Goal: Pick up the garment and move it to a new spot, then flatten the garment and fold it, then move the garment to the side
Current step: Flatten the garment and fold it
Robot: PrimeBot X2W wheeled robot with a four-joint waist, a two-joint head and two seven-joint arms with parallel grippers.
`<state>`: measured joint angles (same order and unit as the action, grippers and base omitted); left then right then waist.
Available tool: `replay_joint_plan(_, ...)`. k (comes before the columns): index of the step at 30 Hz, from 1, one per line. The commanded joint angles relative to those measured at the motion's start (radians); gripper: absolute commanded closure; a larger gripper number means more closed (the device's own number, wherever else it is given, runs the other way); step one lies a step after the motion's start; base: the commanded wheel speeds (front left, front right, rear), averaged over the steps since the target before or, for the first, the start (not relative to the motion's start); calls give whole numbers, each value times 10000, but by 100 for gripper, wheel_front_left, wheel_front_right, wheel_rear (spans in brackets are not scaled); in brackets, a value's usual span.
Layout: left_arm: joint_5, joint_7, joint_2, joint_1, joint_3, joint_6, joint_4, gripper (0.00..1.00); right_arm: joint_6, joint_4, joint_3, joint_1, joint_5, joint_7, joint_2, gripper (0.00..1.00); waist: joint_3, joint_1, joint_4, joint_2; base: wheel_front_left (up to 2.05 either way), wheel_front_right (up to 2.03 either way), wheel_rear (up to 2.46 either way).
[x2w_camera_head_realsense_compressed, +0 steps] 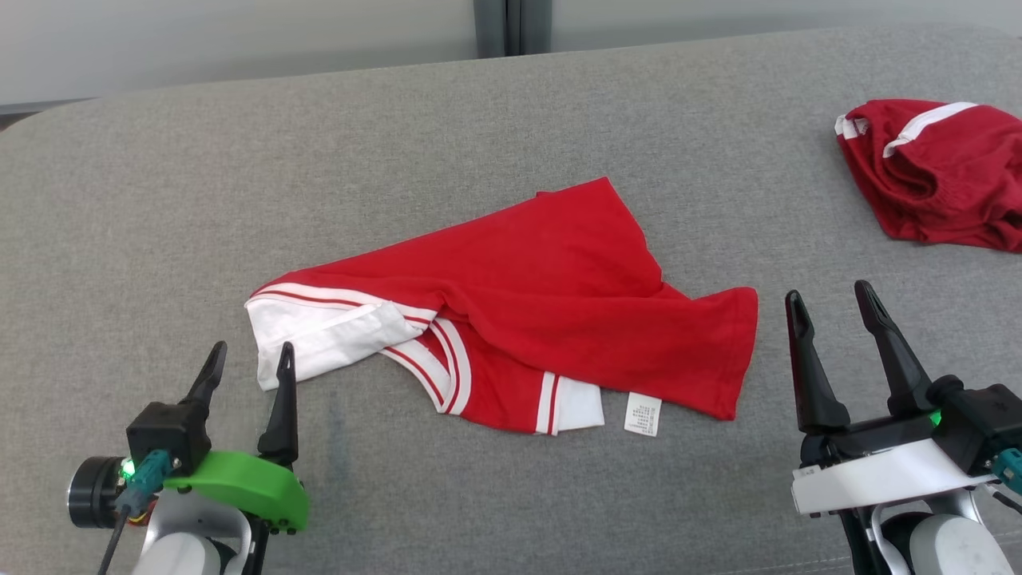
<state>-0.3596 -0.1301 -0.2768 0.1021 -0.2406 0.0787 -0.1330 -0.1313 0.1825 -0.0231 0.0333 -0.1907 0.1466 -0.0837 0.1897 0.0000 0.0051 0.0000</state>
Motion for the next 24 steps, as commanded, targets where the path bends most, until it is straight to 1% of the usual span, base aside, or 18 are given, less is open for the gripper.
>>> replay_joint_plan(1, -132, 258, -125, 347, -39, -169, -300, 0, 12, 8, -27, -127, -51, -23, 0, 0, 118, 0, -16, 0, 0, 0, 0)
replay_joint_plan(5, -560, 840, -139, 900, 34, -458, -1365, 0, 13, -214, -62, -220, -153, -10, 30, 0, 288, 0, -158, 0, 0, 0, 0)
replay_joint_plan(8, -809, 972, -83, 1228, 57, -652, -2107, 0, 12, -396, -47, -257, -217, 12, 75, 0, 370, 0, -271, 0, 0, 0, 0)
replay_joint_plan(9, -879, 949, -77, 1350, 91, -701, -2349, 2, 12, -464, -49, -250, -227, 8, 95, 0, 403, 0, -322, 0, 0, 0, 0)
replay_joint_plan(10, -937, 997, -81, 1443, 105, -746, -2578, 25, 12, -508, -47, -245, -233, 3, 111, 0, 425, 0, -353, 0, 0, 0, 0)
replay_joint_plan(11, -1051, 990, -62, 1544, 140, -817, -2813, 52, 12, -557, -49, -253, -261, 29, 126, 0, 461, 0, -402, 0, 0, 0, 0)
replay_joint_plan(12, -1068, 988, -69, 1628, 145, -873, -2989, 64, 12, -603, -35, -256, -268, 32, 135, 0, 483, 0, -432, 0, 0, 0, 0)
replay_joint_plan(13, -1092, 981, -90, 1718, 144, -948, -3218, 84, 12, -653, -32, -255, -272, 25, 145, 0, 504, 0, -468, 0, 0, 0, 0)
replay_joint_plan(14, -1147, 937, -98, 1792, 152, -1002, -3410, 100, 12, -697, -15, -248, -288, 22, 154, 0, 521, 0, -496, 0, 0, 0, 0)
replay_joint_plan(20, -1222, 621, -94, 2031, 181, -1179, -4077, 100, 12, -1151, 84, -117, -171, -91, 68, 0, 566, 0, -542, 0, 0, 0, 0)
replay_joint_plan(24, -1201, 386, -86, 2021, 148, -1192, -4229, 100, 12, -1995, -351, 128, -169, -270, -209, 0, 565, 0, -466, 0, 0, 0, 0)
